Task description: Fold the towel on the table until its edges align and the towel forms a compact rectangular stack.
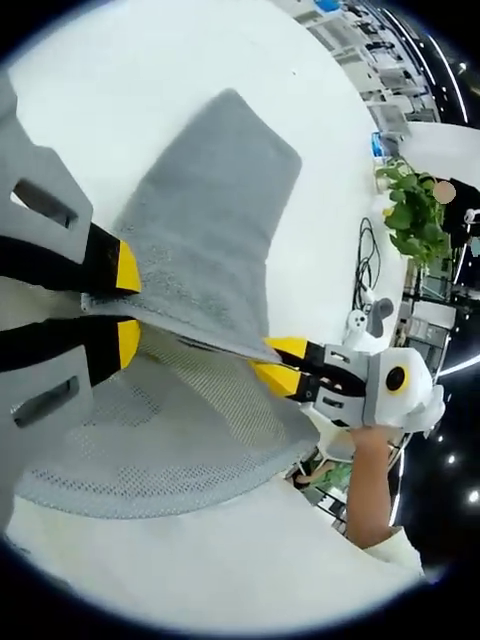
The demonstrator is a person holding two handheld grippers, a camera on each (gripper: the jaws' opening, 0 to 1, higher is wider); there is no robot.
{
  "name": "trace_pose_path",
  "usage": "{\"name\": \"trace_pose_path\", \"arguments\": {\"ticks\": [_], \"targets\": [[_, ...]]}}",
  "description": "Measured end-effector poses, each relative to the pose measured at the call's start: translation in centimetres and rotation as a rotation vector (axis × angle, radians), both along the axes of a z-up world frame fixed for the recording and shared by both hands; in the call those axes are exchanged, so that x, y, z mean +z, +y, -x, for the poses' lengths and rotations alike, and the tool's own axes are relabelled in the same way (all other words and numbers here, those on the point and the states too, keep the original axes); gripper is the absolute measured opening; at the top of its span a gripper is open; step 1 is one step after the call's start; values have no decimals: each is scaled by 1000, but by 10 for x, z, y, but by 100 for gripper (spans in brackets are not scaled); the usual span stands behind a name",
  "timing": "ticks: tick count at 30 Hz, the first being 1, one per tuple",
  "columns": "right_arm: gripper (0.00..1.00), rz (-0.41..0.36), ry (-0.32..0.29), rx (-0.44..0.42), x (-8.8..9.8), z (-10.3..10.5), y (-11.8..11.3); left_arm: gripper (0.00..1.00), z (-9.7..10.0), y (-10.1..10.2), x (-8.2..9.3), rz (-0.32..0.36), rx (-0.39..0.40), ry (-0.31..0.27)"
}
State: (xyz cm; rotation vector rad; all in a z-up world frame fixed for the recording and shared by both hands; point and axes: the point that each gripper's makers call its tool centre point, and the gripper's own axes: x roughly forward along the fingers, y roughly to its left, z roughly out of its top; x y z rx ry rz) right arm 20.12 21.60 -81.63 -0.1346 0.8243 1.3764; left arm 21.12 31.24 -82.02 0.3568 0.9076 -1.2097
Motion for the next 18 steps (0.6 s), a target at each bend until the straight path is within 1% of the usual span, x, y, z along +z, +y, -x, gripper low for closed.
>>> {"name": "trace_pose_path", "arguments": {"ticks": [2,8,12,17,18], "targets": [[4,-7,12,1,5,2,0,7,-1,0,5,4,1,7],[4,-21,15,16,18,3,1,7,-5,-1,18,18,3,11],[4,-25,0,9,24,-6,-1,7,-11,-4,23,21,-1,-5],[4,-27,-30,-3,33,-20,-2,7,-33,-5,34,28,26,-44],[4,-32,-45,-9,38,-27,-2,7,-38,-5,38,28,30,-50]]}}
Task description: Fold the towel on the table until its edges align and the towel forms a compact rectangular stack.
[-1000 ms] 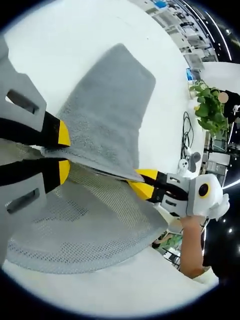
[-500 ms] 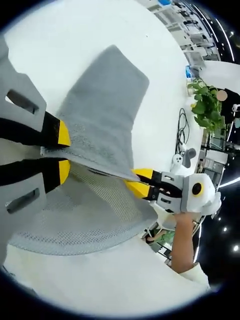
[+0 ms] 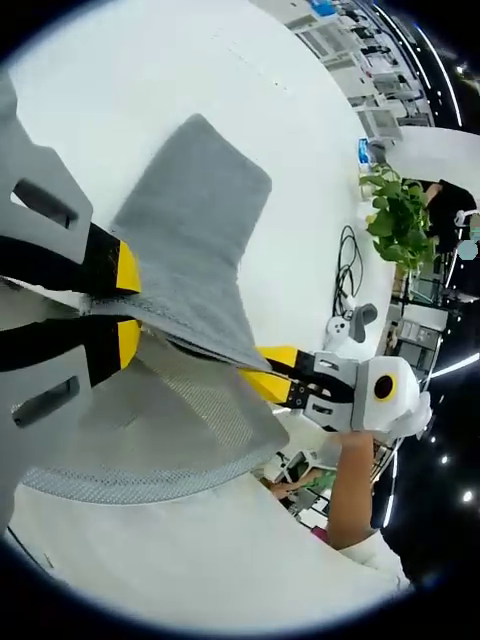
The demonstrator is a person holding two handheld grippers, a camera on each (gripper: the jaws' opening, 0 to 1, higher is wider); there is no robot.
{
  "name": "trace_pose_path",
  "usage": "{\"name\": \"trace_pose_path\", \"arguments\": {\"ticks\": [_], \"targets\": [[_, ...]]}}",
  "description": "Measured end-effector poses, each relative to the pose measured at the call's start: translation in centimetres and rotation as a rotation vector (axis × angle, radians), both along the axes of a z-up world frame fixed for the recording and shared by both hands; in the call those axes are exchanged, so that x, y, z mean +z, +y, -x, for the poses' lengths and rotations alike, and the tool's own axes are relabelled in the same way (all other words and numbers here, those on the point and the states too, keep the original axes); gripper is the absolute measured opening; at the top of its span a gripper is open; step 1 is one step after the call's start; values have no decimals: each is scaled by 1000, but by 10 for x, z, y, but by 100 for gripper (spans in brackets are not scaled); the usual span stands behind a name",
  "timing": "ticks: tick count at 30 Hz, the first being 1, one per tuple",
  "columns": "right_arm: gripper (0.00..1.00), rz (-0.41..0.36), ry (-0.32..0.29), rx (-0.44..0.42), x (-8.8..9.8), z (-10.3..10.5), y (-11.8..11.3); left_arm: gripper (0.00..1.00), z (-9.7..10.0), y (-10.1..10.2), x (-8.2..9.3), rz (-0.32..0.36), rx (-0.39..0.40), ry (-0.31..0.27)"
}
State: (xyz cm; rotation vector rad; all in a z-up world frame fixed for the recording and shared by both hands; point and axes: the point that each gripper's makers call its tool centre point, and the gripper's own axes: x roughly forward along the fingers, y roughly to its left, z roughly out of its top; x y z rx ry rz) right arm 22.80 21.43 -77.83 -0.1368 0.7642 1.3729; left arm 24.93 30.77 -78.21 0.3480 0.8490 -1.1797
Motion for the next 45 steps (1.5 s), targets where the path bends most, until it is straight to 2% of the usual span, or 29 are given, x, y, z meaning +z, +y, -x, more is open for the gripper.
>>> {"name": "trace_pose_path", "arguments": {"ticks": [1,3,4,5,9,14,16,19,32,39,43,45], "targets": [[4,-1,-5,-2,1,-2,0,7,-4,0,3,3,4,-4],[4,-8,-64,-20,8,-17,0,7,-15,0,8,5,15,-26],[4,-12,-77,-27,11,-21,1,7,-20,0,9,5,20,-39],[4,-16,-86,-34,14,-26,1,7,-31,1,12,5,33,-75],[4,-8,-138,-59,19,-45,1,7,-52,1,17,4,54,-118],[4,11,-171,-102,17,-68,1,7,-68,1,16,-7,75,-135],[5,23,-188,-119,17,-77,1,7,-79,1,17,-20,77,-181],[5,34,-207,-141,18,-88,1,7,-88,0,17,-23,80,-200],[5,98,-266,-228,13,-131,-1,7,-121,0,11,-33,138,-239],[5,125,-292,-226,5,-146,2,7,-137,2,4,-43,152,-246],[5,145,-352,-210,0,-159,2,7,-147,4,1,-42,174,-249],[5,151,-352,-208,-4,-164,3,7,-151,5,-2,-44,181,-248]]}}
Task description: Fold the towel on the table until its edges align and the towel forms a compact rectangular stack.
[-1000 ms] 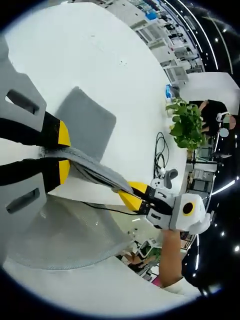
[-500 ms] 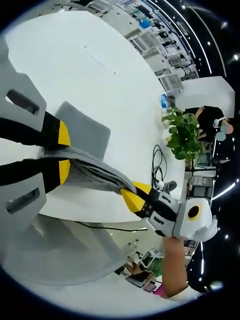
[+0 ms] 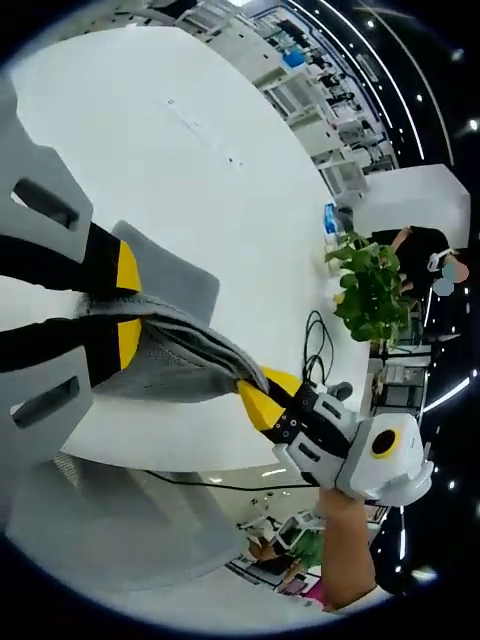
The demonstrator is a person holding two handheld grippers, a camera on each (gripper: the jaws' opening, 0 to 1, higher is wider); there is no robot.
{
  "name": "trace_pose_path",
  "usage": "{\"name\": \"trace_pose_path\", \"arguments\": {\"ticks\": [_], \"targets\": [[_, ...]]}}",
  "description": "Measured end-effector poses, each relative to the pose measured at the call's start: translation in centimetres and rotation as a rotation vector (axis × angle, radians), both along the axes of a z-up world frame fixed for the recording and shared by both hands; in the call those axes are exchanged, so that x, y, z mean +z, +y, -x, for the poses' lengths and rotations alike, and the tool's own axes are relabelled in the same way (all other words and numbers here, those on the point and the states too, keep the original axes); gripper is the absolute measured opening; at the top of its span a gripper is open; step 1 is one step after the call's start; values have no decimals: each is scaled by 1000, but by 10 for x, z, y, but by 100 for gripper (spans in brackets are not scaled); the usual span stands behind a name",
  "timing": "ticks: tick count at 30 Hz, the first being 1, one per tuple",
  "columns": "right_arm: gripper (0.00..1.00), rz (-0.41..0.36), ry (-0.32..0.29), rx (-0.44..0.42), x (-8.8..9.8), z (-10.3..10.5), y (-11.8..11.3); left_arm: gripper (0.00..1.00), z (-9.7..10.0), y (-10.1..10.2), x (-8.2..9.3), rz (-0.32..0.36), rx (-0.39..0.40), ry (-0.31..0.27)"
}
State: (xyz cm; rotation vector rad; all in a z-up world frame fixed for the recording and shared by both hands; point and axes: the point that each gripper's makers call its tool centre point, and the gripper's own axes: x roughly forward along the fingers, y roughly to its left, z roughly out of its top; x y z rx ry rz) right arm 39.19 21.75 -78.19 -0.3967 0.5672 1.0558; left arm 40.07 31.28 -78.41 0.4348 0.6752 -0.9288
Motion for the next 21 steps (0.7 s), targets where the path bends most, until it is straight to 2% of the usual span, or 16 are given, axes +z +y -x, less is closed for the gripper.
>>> {"name": "trace_pose_path", "arguments": {"ticks": [7,21], "targets": [[5,29,-10,-7,-10,-14,0,8,-11,0,-7,7,19,7],[6,85,-7,1,-46,-38,2,8,-29,2,-39,-16,59,49]]}}
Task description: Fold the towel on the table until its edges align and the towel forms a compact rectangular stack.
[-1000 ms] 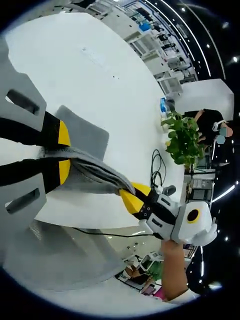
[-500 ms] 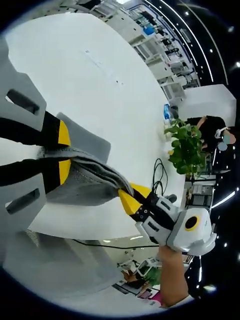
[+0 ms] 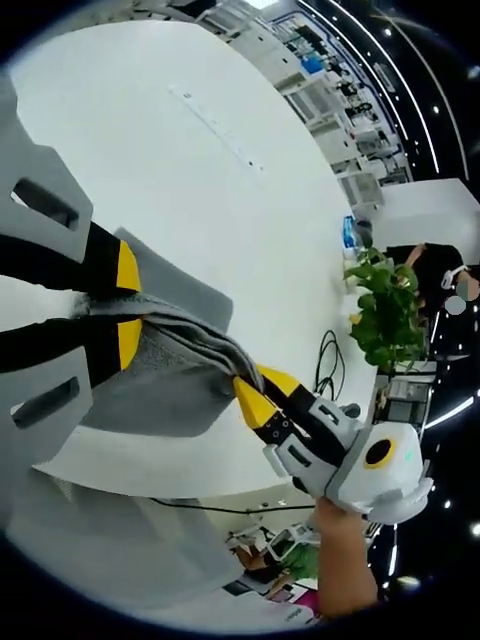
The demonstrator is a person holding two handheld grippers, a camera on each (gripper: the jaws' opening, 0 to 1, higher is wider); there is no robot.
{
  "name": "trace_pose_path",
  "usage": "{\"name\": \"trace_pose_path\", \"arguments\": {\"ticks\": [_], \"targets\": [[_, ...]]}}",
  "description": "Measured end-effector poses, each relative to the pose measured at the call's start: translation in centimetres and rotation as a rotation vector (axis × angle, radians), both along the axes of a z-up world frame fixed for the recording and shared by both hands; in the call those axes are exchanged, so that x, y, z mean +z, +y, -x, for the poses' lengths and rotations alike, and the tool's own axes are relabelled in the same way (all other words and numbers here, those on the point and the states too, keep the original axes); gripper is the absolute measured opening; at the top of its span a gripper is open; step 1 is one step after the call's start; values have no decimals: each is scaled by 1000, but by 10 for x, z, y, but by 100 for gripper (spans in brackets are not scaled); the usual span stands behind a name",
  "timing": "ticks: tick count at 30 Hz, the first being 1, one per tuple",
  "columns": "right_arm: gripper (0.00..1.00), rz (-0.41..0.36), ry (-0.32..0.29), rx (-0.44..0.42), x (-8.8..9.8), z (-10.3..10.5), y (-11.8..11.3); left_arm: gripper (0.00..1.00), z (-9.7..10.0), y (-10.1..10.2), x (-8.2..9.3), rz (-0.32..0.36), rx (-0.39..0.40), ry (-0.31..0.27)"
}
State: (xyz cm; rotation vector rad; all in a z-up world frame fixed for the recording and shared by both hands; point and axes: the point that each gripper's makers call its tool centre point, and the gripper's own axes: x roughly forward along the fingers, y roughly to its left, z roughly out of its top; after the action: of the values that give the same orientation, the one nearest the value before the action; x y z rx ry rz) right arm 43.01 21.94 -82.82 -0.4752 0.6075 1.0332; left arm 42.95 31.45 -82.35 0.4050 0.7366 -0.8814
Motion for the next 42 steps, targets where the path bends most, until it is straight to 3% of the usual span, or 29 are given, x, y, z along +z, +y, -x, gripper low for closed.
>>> {"name": "trace_pose_path", "arguments": {"ticks": [18,24,33,36,42], "targets": [[7,50,37,-6,-32,-17,-2,9,-15,-1,-30,-5,13,27],[8,60,45,11,-40,-23,-3,10,-22,8,-47,-22,16,61],[11,95,22,25,-51,-31,-2,12,-26,11,-62,-30,43,85],[12,98,22,20,-53,-33,-3,14,-28,11,-60,-23,42,76],[11,35,-21,-31,-36,-45,-8,16,-37,21,-45,15,77,49]]}}
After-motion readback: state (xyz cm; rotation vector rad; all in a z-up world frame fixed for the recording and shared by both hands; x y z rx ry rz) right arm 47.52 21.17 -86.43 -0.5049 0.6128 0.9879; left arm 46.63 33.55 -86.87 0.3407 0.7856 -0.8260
